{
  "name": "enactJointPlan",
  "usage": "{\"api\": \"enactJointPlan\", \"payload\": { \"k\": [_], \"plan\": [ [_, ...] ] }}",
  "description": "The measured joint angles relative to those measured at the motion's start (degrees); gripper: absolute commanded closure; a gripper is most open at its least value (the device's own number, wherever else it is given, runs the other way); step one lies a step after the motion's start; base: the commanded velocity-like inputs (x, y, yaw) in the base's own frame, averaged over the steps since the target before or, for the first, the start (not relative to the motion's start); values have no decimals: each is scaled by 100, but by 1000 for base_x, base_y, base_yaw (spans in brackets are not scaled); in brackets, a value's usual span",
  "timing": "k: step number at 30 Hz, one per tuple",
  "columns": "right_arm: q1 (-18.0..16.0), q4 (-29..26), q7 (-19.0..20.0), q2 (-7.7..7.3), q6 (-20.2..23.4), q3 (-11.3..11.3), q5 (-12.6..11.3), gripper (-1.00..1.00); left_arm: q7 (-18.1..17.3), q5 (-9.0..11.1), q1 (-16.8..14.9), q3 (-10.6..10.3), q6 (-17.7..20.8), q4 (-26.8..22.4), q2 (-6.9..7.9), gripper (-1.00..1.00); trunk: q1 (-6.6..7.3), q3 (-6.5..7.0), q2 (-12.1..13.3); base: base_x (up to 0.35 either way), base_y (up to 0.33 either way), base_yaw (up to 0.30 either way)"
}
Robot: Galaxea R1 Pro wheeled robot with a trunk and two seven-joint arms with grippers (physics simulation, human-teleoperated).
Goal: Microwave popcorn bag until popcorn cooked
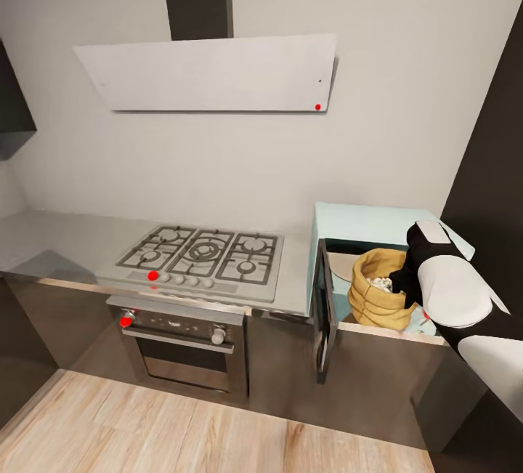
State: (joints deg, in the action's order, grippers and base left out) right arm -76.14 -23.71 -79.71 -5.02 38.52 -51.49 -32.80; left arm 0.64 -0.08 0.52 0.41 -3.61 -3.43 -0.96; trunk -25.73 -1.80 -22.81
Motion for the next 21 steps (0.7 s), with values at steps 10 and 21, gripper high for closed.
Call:
{"api": "enactJointPlan", "payload": {
  "k": [10, 21],
  "plan": [
    [0, -39, 8, 0, -8, -1, 0, 100, 0, 0, 0, 0, 0, 0, 13, -100, -1, 0, 1, 87, 18, 0],
    [1, -39, 8, 0, -9, -2, 0, 100, 0, 0, 0, 1, 0, 0, 17, -100, 0, 0, 2, 134, 0, 0]
  ]
}}
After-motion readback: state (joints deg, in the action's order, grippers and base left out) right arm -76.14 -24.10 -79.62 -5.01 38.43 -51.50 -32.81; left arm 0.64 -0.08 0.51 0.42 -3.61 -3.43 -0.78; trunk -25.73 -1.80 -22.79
